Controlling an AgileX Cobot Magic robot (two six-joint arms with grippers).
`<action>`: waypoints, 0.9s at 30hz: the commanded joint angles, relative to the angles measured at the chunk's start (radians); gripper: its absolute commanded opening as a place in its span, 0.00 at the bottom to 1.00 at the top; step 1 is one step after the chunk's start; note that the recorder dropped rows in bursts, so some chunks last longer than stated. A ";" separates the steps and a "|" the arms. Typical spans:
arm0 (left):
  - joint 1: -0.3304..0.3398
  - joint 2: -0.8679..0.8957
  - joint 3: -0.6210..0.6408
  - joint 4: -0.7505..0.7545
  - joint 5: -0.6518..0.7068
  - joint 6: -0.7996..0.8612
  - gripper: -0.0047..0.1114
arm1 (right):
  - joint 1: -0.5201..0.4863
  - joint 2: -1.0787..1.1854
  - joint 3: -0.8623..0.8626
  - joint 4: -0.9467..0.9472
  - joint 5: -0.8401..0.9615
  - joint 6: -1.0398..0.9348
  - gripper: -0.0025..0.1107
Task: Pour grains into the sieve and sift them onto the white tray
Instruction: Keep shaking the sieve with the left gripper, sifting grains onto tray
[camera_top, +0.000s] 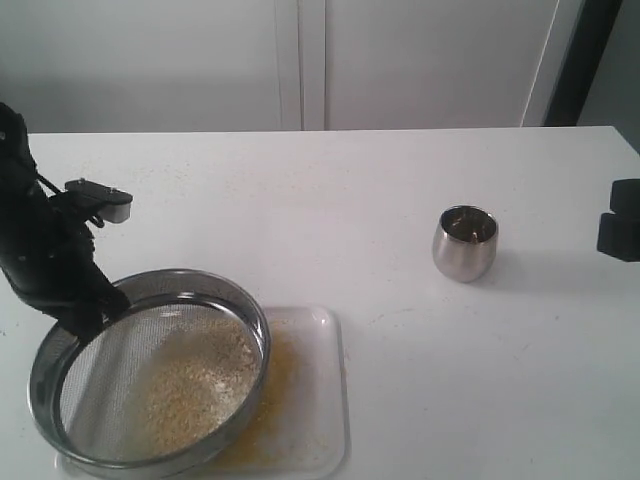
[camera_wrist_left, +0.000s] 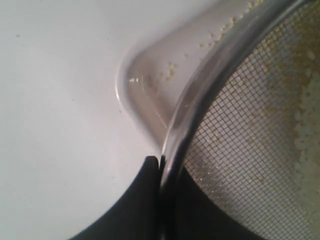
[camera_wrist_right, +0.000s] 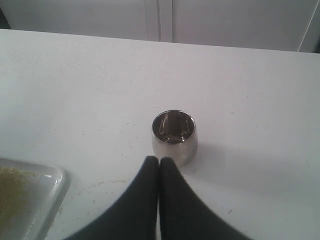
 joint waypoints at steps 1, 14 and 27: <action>0.011 0.002 -0.062 -0.020 -0.061 -0.021 0.04 | -0.002 -0.006 0.006 0.001 0.007 0.003 0.02; -0.004 -0.018 -0.070 -0.053 0.135 0.009 0.04 | -0.002 -0.006 0.006 0.003 0.010 0.003 0.02; 0.041 -0.018 -0.102 0.021 0.084 -0.049 0.04 | -0.002 -0.006 0.006 -0.002 0.009 0.003 0.02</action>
